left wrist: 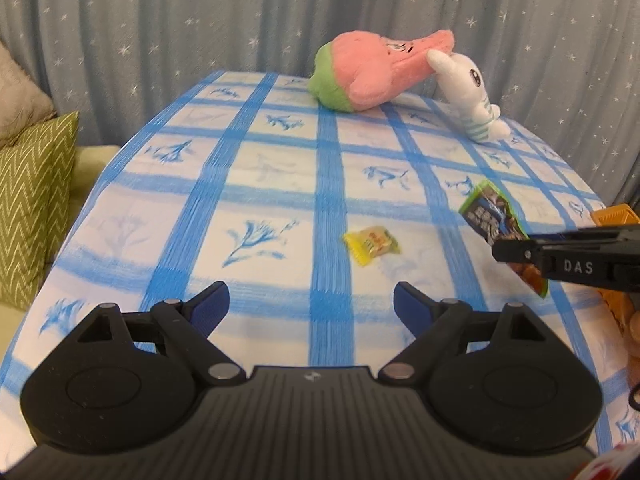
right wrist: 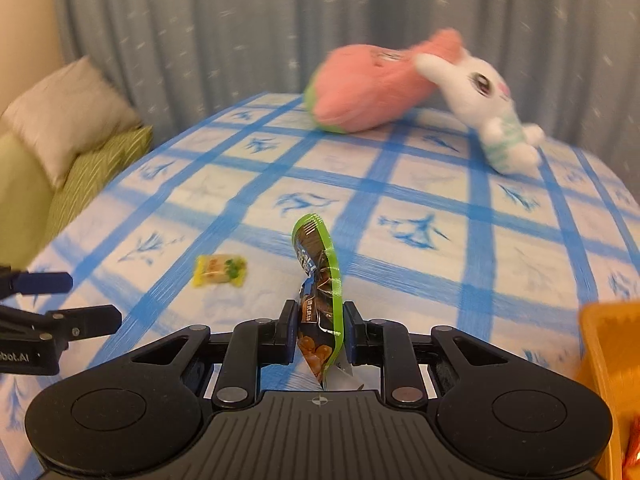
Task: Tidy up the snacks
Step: 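Grasp the small yellow candy with the left gripper while the right holds the green packet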
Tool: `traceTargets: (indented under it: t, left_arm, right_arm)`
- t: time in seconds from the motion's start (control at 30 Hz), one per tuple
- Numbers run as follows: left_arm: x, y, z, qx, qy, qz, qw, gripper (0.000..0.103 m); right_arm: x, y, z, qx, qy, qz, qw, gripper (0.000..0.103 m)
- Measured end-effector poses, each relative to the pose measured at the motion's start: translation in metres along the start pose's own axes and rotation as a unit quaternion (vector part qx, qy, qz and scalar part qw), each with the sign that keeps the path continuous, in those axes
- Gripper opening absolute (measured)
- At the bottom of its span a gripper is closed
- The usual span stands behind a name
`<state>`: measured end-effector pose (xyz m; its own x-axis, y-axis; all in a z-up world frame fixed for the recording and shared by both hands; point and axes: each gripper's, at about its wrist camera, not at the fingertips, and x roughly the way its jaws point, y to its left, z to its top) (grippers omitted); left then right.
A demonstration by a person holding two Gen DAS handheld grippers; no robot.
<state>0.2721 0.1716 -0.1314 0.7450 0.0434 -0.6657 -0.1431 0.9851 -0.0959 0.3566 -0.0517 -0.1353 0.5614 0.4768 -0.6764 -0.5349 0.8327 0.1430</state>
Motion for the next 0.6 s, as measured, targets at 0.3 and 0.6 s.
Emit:
traceTargets:
  t: [0.3,0.6]
  left_arm:
    - [0.046,-0.033,0.01,0.116,-0.014,-0.019,0.9929,0.075]
    - [0.078,-0.042,0.02,0.165,-0.014,-0.009,0.9861,0.061]
  right_arm:
    - [-0.003,-0.015,0.001,0.024,-0.001,-0.005,1.0,0.023]
    - [0.0,-0.023,0.001,0.035,-0.001,-0.004,0.999,0.023]
